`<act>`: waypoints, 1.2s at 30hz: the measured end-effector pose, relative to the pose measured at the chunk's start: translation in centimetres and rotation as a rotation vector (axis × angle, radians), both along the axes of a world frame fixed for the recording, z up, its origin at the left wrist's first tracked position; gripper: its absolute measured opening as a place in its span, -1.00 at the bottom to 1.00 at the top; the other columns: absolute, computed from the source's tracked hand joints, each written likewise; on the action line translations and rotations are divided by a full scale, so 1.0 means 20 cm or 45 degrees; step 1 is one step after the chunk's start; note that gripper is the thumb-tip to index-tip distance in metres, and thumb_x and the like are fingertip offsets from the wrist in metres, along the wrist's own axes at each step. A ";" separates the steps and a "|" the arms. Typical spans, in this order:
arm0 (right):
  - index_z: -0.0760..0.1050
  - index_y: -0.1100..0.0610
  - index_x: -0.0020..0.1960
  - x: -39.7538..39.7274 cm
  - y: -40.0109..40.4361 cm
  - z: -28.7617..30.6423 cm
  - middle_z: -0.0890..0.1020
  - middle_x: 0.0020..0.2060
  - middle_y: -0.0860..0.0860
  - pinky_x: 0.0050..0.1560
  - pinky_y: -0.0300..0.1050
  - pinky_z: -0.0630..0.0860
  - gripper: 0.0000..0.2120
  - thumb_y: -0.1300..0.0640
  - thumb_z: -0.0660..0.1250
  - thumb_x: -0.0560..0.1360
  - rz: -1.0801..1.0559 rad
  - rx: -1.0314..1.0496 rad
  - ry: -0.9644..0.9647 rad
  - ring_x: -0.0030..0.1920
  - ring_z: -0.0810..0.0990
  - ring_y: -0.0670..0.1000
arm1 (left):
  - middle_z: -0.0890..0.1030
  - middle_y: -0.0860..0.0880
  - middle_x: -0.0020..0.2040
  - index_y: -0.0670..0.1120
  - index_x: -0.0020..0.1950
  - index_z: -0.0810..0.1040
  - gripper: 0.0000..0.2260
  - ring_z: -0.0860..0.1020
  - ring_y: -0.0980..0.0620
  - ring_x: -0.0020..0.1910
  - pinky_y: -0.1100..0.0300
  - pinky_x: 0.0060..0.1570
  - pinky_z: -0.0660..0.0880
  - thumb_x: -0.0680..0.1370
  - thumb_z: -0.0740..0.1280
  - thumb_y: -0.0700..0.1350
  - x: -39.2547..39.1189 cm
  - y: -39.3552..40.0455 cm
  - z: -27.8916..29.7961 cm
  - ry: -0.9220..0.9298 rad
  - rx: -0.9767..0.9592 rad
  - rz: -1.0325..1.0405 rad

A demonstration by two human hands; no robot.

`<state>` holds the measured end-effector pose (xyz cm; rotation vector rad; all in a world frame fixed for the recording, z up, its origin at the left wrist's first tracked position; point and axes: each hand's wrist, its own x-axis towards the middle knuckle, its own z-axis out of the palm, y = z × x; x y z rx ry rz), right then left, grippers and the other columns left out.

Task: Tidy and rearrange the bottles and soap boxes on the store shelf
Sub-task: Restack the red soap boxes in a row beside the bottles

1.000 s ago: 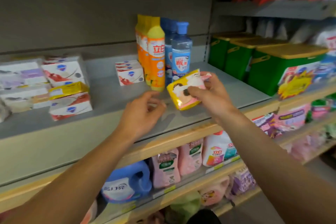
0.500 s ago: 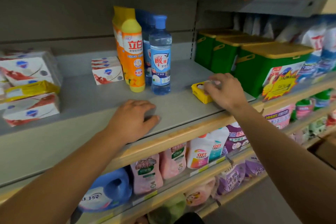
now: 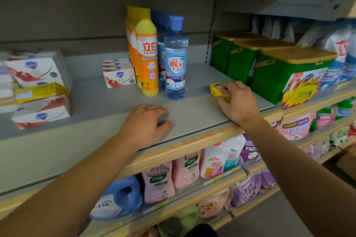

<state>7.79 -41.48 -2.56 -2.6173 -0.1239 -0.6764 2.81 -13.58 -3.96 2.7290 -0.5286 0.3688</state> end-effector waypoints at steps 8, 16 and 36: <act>0.54 0.11 0.22 -0.22 0.66 0.04 0.61 0.11 0.05 0.12 -0.28 0.37 -0.68 0.07 0.41 0.49 0.561 0.207 -0.085 0.12 0.55 -0.02 | 0.69 0.08 -0.03 0.04 0.12 0.62 -0.72 0.60 0.19 -0.15 0.32 -0.07 0.47 0.45 0.38 0.06 -0.11 0.37 0.12 -0.104 -0.380 0.131; 0.54 0.10 0.23 -0.13 1.46 0.07 0.61 0.15 0.05 0.12 -0.24 0.41 -0.63 -0.01 0.42 0.47 0.926 0.190 0.124 0.14 0.56 0.00 | 0.68 0.06 -0.18 0.10 -0.10 0.58 -0.86 0.64 0.08 -0.25 0.22 -0.12 0.52 0.44 0.44 -0.13 -0.24 1.15 0.17 -0.304 -0.513 0.661; 0.37 -0.06 0.10 0.07 1.76 0.10 0.63 -0.05 -0.16 -0.18 -0.36 0.53 -0.53 0.04 0.57 0.34 1.119 0.296 0.630 -0.08 0.63 -0.17 | 0.70 0.12 -0.14 0.05 -0.05 0.50 -0.69 0.64 0.24 -0.16 0.38 -0.20 0.53 0.35 0.55 -0.18 -0.20 1.39 0.10 0.109 -0.980 0.527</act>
